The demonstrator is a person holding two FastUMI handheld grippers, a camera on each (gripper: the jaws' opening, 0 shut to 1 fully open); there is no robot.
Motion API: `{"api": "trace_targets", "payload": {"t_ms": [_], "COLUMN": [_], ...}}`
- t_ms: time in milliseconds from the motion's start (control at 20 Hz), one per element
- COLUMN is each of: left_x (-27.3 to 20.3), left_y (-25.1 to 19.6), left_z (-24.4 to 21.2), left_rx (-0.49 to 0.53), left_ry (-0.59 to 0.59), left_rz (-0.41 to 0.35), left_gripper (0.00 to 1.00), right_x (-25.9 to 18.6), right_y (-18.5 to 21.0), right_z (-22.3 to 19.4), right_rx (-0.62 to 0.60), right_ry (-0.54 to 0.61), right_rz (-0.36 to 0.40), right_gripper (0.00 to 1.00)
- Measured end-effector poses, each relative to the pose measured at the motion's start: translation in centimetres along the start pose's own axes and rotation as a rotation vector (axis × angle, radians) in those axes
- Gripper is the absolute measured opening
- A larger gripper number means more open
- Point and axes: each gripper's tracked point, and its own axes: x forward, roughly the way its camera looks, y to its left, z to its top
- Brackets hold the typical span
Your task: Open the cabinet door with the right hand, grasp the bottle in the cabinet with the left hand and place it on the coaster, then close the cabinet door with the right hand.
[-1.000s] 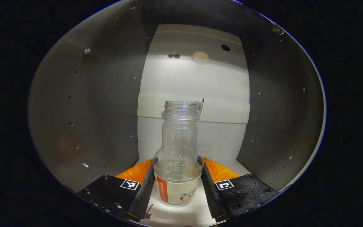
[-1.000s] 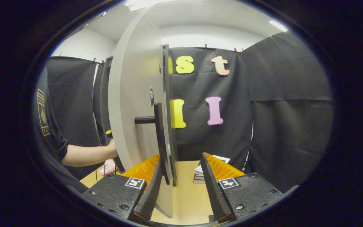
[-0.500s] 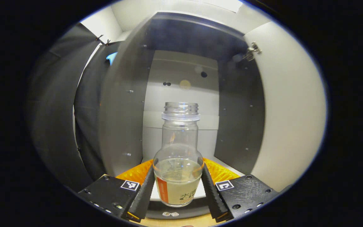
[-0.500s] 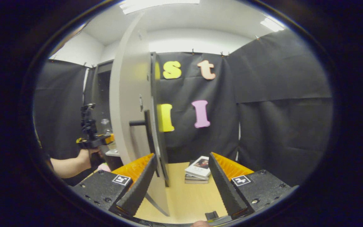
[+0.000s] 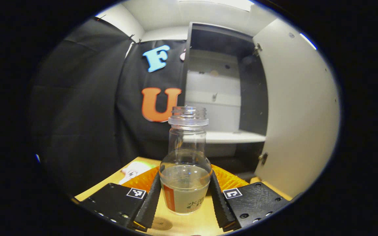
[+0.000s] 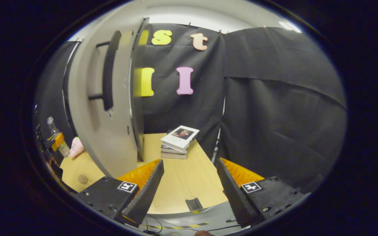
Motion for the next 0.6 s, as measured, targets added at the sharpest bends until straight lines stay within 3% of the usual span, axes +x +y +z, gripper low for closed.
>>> {"api": "trace_targets", "payload": {"t_ms": [300,450,600], "left_x": [-0.1,0.6,1.1], "left_y": [6.9,7.4,7.2], "left_z": [-10.4,-13.2,-14.2], "left_rx": [-0.005,-0.038,0.002], "left_ry": [-0.009,-0.011,-0.039], "left_rz": [0.205,0.214,0.202], "left_gripper": [0.7,0.7,0.7], "right_x": [2.8,2.2,1.7], "right_y": [-3.8,-3.7,-3.4], "right_z": [-12.6,-14.6,-15.6], "right_rx": [-0.061,-0.166,-0.221], "right_ry": [0.269,0.321,0.346], "right_rz": [-0.071,-0.053,-0.025], "right_gripper": [1.0,1.0,1.0]}}
